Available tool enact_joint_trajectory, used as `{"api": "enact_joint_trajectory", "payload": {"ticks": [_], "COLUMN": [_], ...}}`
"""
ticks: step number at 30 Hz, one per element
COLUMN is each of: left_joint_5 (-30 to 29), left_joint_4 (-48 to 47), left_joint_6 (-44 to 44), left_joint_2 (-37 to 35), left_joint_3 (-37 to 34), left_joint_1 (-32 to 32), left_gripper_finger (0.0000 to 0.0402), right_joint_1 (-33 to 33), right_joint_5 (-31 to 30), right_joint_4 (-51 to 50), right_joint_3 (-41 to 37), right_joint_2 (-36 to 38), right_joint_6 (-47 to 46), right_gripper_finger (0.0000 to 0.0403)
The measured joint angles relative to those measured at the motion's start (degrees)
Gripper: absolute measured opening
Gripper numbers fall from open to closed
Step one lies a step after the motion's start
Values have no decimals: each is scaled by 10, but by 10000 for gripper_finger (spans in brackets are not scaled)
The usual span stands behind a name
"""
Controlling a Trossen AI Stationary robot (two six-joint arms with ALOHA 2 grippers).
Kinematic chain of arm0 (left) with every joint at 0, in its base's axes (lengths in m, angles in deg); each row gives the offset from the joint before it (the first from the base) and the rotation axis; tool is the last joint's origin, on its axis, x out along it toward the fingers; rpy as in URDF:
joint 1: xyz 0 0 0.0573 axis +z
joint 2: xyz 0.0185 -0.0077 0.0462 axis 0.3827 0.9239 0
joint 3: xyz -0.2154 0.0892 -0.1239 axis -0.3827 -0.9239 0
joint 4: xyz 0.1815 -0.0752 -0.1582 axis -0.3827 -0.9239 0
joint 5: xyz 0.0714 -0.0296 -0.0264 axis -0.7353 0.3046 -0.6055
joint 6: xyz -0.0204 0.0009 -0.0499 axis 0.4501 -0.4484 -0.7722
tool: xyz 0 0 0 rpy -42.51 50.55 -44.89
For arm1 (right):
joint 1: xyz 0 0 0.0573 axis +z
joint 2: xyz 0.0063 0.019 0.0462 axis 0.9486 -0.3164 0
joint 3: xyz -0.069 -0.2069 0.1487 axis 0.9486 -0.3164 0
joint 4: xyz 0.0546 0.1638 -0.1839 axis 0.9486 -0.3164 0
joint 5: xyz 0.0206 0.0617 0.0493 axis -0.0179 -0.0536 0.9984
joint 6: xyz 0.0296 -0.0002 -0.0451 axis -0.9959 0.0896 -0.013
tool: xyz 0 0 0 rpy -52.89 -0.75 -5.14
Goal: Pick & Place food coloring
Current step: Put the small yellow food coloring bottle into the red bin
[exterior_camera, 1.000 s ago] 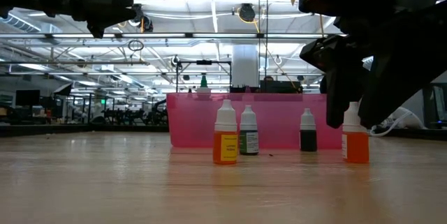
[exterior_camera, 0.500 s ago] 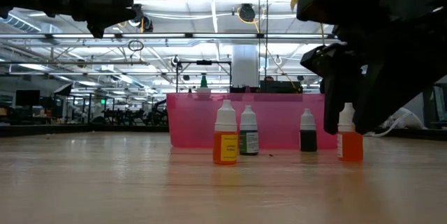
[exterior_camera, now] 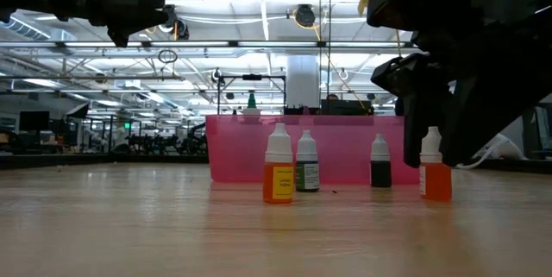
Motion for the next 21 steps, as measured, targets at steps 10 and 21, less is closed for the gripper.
{"api": "enact_joint_trajectory", "payload": {"ticks": [10, 21], "left_joint_5": [0, 0], "left_joint_4": [0, 0], "left_joint_6": [0, 0], "left_joint_2": [0, 0], "left_joint_3": [0, 0], "left_joint_1": [0, 0], "left_gripper_finger": [170, 170], "right_joint_1": [0, -5], "right_joint_5": [0, 0], "right_joint_4": [-8, -8], "right_joint_3": [0, 0], "right_joint_2": [0, 0], "right_joint_6": [2, 12], "right_gripper_finger": [121, 51]}}
